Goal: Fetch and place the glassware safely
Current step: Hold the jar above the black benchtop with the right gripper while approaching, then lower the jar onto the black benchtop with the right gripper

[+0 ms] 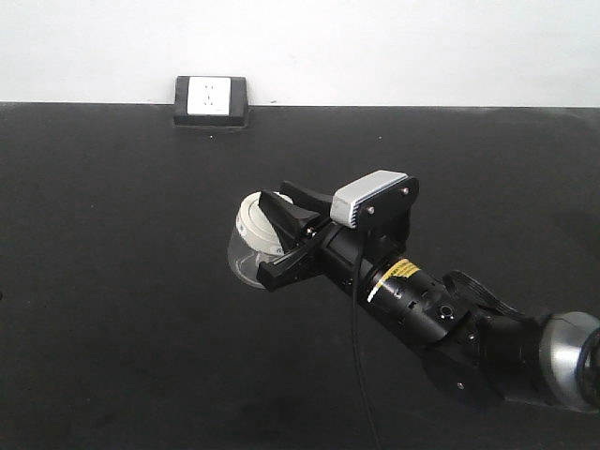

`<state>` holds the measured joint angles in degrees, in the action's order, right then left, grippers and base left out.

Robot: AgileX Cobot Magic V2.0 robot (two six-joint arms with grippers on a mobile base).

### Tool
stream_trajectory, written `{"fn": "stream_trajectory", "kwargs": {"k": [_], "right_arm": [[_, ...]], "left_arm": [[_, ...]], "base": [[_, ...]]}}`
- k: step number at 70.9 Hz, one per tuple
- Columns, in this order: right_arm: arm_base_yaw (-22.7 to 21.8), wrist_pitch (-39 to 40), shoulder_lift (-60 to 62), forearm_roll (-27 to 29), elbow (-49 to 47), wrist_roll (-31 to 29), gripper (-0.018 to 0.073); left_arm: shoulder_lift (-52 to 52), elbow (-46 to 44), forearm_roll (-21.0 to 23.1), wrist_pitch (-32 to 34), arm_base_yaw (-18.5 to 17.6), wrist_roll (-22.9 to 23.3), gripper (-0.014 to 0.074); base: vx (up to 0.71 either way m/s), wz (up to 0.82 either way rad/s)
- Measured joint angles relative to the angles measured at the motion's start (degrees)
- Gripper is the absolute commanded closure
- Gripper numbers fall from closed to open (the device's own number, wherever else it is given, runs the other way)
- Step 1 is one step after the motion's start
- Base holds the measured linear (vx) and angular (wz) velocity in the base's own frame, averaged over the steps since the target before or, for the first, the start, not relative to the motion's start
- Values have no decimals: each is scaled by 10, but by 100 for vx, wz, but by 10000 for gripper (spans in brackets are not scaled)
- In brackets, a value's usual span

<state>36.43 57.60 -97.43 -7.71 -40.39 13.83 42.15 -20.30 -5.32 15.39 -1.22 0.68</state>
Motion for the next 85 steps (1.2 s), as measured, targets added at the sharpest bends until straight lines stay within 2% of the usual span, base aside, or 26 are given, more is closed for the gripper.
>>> {"fn": "stream_trajectory", "kwargs": {"k": [54, 69, 85], "right_arm": [[0, -5, 0, 0, 0, -4, 563], [0, -78, 0, 0, -9, -72, 560], [-3, -160, 3, -3, -35, -100, 560]], "left_arm": [[0, 0, 0, 0, 0, 0, 603], [0, 0, 0, 0, 0, 0, 603], [0, 0, 0, 0, 0, 0, 603]], "base": [[0, 0], [0, 0], [0, 0]]}}
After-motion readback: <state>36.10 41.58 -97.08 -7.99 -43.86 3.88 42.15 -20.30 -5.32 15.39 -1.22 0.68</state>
